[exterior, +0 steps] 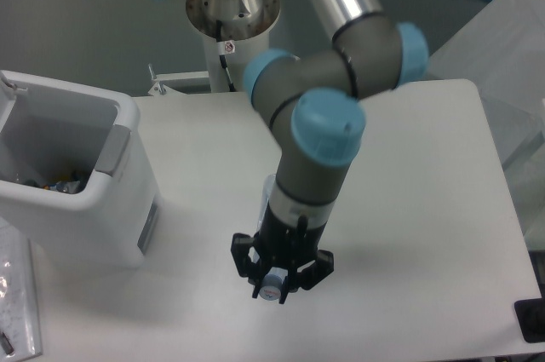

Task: Place the trash in the trash can
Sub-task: 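Carry the bottle over the white bin and drop it inside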

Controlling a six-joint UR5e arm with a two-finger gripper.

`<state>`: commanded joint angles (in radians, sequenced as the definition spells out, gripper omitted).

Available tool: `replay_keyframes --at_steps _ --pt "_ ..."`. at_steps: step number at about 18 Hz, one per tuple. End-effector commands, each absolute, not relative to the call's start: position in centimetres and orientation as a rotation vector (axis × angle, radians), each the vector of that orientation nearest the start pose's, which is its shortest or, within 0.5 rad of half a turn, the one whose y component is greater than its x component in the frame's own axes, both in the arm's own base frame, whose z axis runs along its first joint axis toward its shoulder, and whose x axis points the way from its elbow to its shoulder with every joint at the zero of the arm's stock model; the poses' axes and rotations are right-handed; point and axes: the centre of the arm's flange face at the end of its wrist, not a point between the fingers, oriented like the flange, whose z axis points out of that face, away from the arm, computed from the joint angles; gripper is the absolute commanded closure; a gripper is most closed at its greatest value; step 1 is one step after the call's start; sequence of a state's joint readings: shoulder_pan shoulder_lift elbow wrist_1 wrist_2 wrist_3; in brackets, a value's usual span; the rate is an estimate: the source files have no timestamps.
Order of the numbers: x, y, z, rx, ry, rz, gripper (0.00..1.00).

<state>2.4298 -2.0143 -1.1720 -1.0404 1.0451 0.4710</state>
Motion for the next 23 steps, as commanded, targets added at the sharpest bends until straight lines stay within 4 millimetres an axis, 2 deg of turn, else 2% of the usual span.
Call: replay_keyframes --at_steps 2,9,13,15,18,21,22,23 --pt "-40.6 59.5 52.7 -2.325 -0.253 -0.136 0.76" --pt "-38.7 56.7 59.8 -2.110 -0.126 -0.243 0.76" --pt "-36.8 55.6 62.6 -2.006 -0.045 -0.348 0.76" --pt "-35.4 55.9 63.3 -1.966 0.000 -0.406 0.76" --pt "-32.0 56.0 65.3 -1.923 0.071 -0.454 0.76" --pt "-27.2 57.1 65.7 -1.922 0.137 -0.501 0.76" --pt "-25.0 57.0 66.2 -1.920 0.166 -0.514 0.76" --pt "-24.0 56.7 66.4 -1.918 0.179 -0.517 0.76"
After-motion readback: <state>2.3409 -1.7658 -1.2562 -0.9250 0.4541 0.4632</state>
